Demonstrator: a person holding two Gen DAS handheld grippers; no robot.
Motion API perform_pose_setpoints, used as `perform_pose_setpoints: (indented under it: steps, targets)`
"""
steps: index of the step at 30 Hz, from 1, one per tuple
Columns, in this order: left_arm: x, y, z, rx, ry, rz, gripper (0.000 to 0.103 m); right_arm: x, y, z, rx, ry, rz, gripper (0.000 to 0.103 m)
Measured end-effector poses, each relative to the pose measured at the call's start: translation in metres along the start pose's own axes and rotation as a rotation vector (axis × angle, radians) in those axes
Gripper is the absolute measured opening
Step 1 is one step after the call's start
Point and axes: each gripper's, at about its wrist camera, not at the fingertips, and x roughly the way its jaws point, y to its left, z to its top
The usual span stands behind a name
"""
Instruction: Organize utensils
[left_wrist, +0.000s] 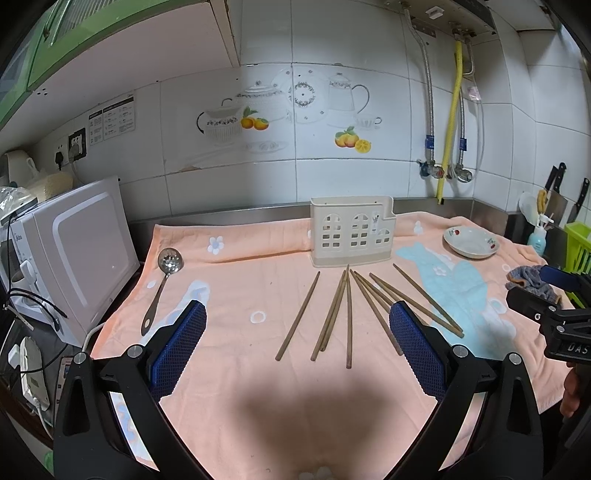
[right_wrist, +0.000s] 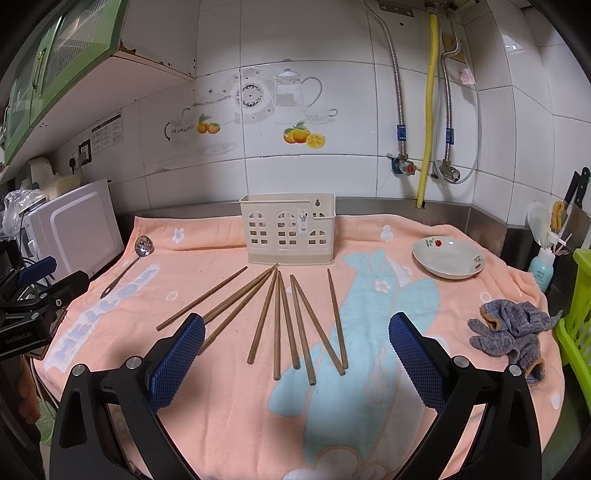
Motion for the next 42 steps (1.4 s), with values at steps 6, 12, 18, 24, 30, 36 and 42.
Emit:
perform_pose_setpoints:
  steps: [6,12,18,24,30,36,42]
  targets:
    - [0.0,-0.001,0.001,-0.004,-0.006,-0.002,0.098,0.001,0.0,0.0,0.0,0.0,0.001,0.097]
    - [-0.003,-0.001,0.002,-0.022,-0.046,-0.007,0.098,0.003,0.001,0.001,-0.001,0.001,0.004,0.097]
    - [0.002,-0.002,0.003,0.0,0.011,0.0,0.098,0.006,0.003,0.001,-0.001,0.009,0.005,0.097]
    - [0.011,-0.002,0.001,0.034,0.083,0.012,0.098,0.011,0.002,-0.001,-0.002,0.022,0.007,0.097]
    - [0.018,0.002,-0.001,0.002,0.048,0.004,0.098,0.021,0.001,-0.004,-0.004,0.049,0.008,0.097]
    - [0.03,0.002,-0.002,0.012,0.063,0.01,0.098,0.032,-0.001,-0.006,0.001,0.071,0.009,0.097]
    - [0.042,0.002,-0.005,0.019,0.086,0.015,0.098,0.042,-0.003,-0.008,0.006,0.097,0.011,0.097]
